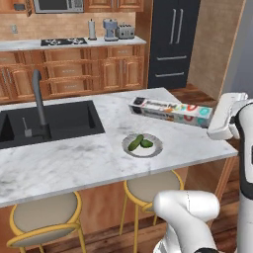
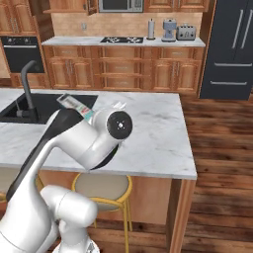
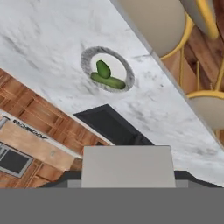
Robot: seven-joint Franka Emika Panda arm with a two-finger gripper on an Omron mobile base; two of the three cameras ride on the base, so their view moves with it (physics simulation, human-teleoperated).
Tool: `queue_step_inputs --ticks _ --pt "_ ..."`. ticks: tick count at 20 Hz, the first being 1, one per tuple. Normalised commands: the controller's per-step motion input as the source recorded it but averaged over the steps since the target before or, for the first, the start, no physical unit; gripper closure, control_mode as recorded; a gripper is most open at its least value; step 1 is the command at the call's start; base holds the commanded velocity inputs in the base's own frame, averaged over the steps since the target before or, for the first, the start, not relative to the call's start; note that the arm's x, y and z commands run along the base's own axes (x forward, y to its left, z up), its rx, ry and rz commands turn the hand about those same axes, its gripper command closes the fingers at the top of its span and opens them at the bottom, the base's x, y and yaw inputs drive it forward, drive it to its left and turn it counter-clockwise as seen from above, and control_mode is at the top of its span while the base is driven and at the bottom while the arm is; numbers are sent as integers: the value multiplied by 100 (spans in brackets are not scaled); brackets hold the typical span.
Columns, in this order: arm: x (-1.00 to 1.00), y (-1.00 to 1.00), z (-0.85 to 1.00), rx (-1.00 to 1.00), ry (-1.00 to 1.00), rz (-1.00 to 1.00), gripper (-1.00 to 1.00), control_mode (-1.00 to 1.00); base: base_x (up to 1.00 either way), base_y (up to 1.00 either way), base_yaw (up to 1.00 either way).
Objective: Retrieve the tupperware and aluminum foil from the cabinet and place them on the dining counter near the plate with avocado and cucumber to prepare for storing leftovers.
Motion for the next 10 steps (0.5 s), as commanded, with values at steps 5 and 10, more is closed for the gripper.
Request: queue_step_inputs --ticks 5,10 --pt "47 -72 -44 1 10 -20 100 -100 0 0 0" --pt "47 -51 -46 0 19 -18 100 -100 0 0 0"
